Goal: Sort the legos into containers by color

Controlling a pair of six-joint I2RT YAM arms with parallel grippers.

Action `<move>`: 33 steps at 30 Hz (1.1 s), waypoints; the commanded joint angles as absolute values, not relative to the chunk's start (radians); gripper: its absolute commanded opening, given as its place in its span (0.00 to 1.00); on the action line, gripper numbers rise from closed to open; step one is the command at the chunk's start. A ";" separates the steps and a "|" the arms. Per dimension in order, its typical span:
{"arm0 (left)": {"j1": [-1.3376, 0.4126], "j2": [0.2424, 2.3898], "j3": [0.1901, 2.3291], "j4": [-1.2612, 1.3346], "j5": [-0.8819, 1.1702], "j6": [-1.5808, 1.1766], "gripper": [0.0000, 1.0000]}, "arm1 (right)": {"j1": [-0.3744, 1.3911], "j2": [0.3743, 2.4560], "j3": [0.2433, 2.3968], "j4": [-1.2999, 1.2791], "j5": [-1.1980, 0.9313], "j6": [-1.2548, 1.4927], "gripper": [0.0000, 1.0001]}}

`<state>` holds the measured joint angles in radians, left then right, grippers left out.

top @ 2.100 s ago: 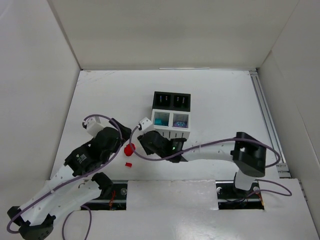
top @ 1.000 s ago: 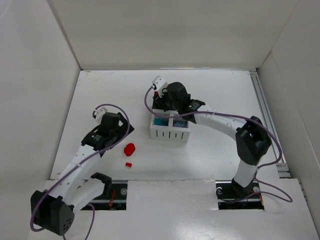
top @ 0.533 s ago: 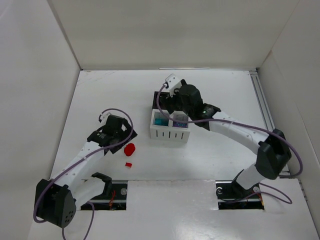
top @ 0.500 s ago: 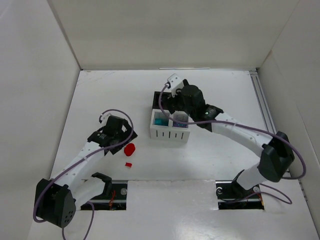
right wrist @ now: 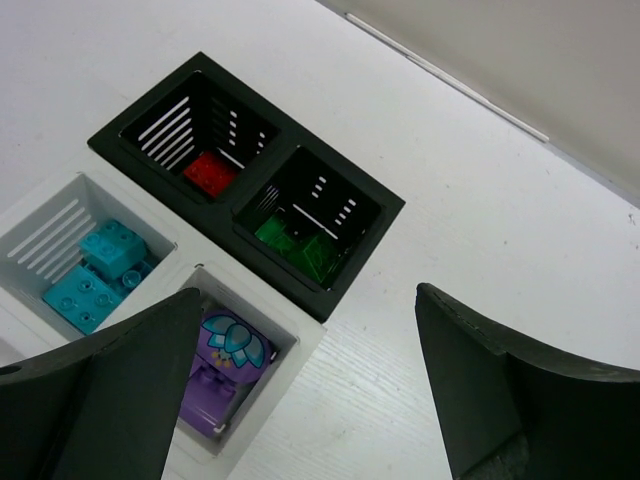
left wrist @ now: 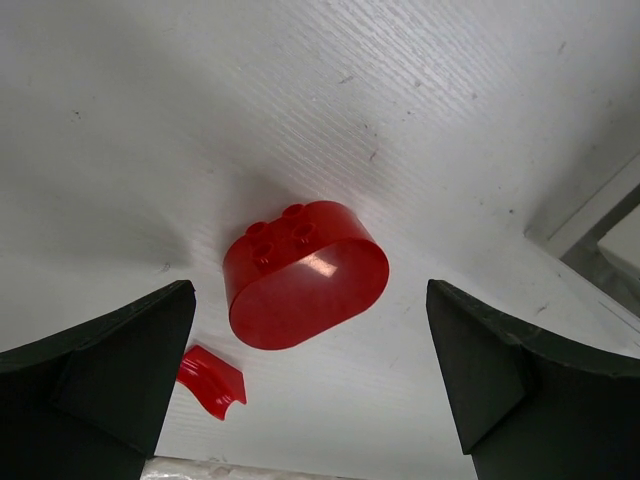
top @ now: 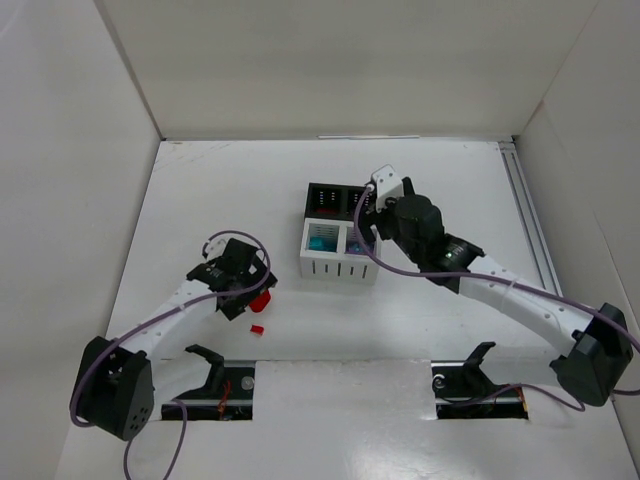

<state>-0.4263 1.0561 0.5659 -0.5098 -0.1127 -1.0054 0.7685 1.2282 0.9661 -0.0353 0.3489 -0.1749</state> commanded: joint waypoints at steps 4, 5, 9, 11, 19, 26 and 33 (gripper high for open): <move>-0.431 1.117 0.541 -0.437 -0.126 -1.028 1.00 | 0.779 1.167 0.950 -0.046 0.405 -0.150 0.92; -0.431 1.117 0.541 -0.437 -0.126 -1.028 1.00 | 0.779 1.167 0.940 -0.046 0.405 -0.150 0.93; -0.431 1.141 0.541 -0.437 -0.117 -1.017 0.93 | 0.770 1.134 0.922 -0.058 0.426 -0.141 0.93; -0.431 1.141 0.541 -0.437 -0.117 -1.017 0.87 | 0.770 1.121 0.913 -0.067 0.436 -0.132 0.93; -0.431 1.141 0.532 -0.437 -0.117 -1.017 0.55 | 0.770 1.054 0.879 -0.077 0.485 -0.121 0.93; -0.431 1.105 0.607 -0.459 -0.107 -0.988 0.40 | 0.752 0.977 0.847 -0.106 0.517 -0.112 0.93; -0.431 1.084 0.912 -0.434 -0.166 -0.853 0.40 | 0.661 0.910 0.779 -0.170 0.494 -0.086 0.95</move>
<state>-0.4263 1.1130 0.7444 -0.4877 -0.1246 -0.9398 0.6968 0.9459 0.7998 -0.1356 0.4911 -0.1146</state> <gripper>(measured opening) 0.605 0.948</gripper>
